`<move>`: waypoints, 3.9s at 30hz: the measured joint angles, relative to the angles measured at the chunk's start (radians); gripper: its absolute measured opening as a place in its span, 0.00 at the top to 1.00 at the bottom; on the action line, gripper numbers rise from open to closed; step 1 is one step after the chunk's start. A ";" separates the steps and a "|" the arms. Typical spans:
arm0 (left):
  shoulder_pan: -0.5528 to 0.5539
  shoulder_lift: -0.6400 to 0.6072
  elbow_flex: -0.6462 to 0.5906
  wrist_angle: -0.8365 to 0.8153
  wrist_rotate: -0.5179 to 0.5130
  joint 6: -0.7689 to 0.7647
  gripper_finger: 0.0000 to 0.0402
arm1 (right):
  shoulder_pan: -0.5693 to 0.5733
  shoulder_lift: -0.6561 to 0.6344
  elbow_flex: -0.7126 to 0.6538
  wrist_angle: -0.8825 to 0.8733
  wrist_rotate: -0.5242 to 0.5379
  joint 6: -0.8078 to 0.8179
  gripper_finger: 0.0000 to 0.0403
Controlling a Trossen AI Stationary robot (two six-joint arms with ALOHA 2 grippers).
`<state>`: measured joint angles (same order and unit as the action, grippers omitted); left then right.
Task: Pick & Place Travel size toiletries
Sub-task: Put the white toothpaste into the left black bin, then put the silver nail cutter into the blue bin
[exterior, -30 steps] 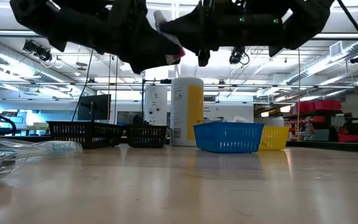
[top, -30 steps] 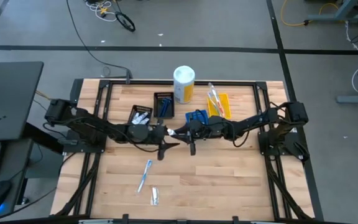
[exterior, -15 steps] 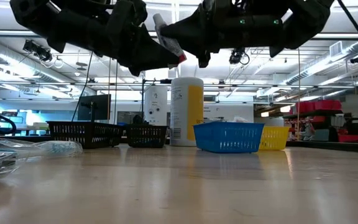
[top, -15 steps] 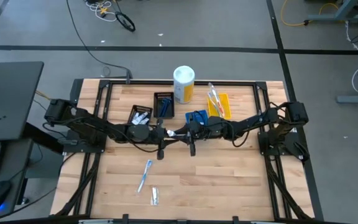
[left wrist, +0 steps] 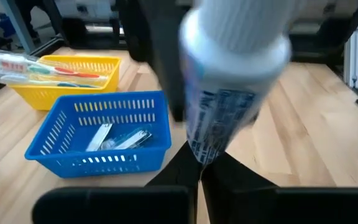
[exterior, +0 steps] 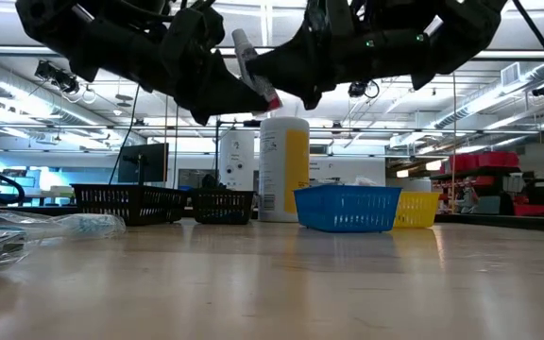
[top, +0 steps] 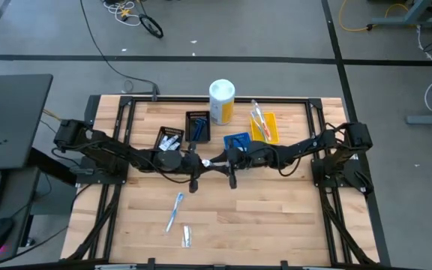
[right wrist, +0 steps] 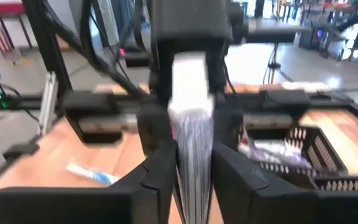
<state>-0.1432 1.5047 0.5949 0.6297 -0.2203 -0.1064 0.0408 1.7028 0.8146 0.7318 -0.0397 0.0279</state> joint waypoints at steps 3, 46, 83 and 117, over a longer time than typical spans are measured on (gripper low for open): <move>0.000 -0.002 0.000 -0.005 -0.001 -0.020 0.97 | -0.001 0.003 -0.002 -0.030 0.005 -0.023 0.65; 0.292 -0.327 0.000 -1.196 -0.100 -0.601 0.76 | -0.001 -0.022 -0.002 -0.414 0.159 0.058 0.52; -0.241 -0.144 0.209 -0.917 0.047 -0.450 0.73 | -0.017 -0.023 -0.002 -0.436 0.159 0.187 0.53; -0.534 0.221 0.208 -0.615 0.077 0.255 0.39 | 0.297 -0.023 -0.002 -0.383 0.257 0.307 0.53</move>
<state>-0.6773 1.7258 0.8030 0.0142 -0.1436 0.1487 0.3376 1.6802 0.8131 0.3484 0.2176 0.3354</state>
